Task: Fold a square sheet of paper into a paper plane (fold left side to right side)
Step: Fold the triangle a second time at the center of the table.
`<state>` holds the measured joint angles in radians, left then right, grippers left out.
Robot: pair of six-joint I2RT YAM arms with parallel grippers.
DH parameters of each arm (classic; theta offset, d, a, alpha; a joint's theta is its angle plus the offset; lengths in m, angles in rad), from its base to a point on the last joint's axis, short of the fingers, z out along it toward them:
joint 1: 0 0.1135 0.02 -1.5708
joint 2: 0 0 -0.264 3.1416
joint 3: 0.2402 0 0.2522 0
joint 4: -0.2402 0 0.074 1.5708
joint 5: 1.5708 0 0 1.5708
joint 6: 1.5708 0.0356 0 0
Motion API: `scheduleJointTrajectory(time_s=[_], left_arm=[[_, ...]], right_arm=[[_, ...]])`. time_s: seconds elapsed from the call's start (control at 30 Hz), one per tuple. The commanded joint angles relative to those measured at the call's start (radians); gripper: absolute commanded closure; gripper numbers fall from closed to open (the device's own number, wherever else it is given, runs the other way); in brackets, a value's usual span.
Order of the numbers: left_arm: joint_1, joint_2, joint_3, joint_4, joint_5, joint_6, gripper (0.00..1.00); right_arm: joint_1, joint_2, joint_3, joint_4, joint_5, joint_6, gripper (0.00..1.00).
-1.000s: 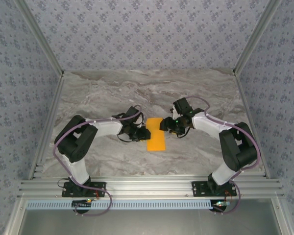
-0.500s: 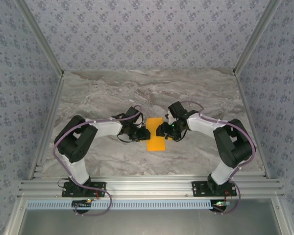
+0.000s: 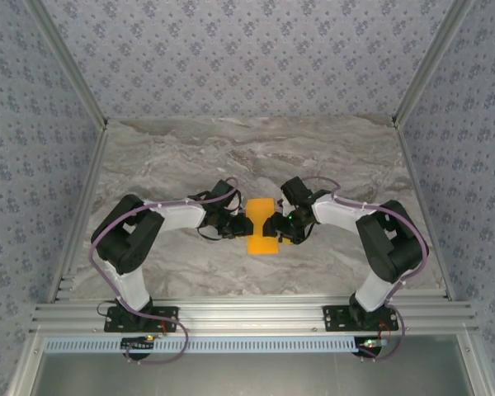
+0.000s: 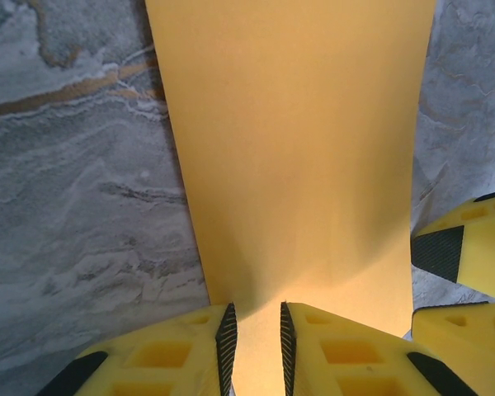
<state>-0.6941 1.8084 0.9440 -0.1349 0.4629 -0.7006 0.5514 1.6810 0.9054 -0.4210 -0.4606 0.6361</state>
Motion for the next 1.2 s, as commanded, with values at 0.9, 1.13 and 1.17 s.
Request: scheduleJointTrajectory(time_s=[0.9, 1.13, 1.17], left_arm=[[-0.012, -0.165, -0.004, 0.014, -0.087, 0.032, 0.61], [-0.020, -0.419, -0.146, 0.053, -0.206, 0.101, 0.47], [-0.026, -0.453, -0.166, 0.052, -0.219, 0.113, 0.45]], right_arm=[[-0.016, 0.010, -0.002, 0.075, -0.090, 0.077, 0.44], [-0.046, 0.040, 0.042, 0.104, -0.136, 0.093, 0.45], [-0.050, 0.049, 0.051, 0.101, -0.140, 0.090, 0.45]])
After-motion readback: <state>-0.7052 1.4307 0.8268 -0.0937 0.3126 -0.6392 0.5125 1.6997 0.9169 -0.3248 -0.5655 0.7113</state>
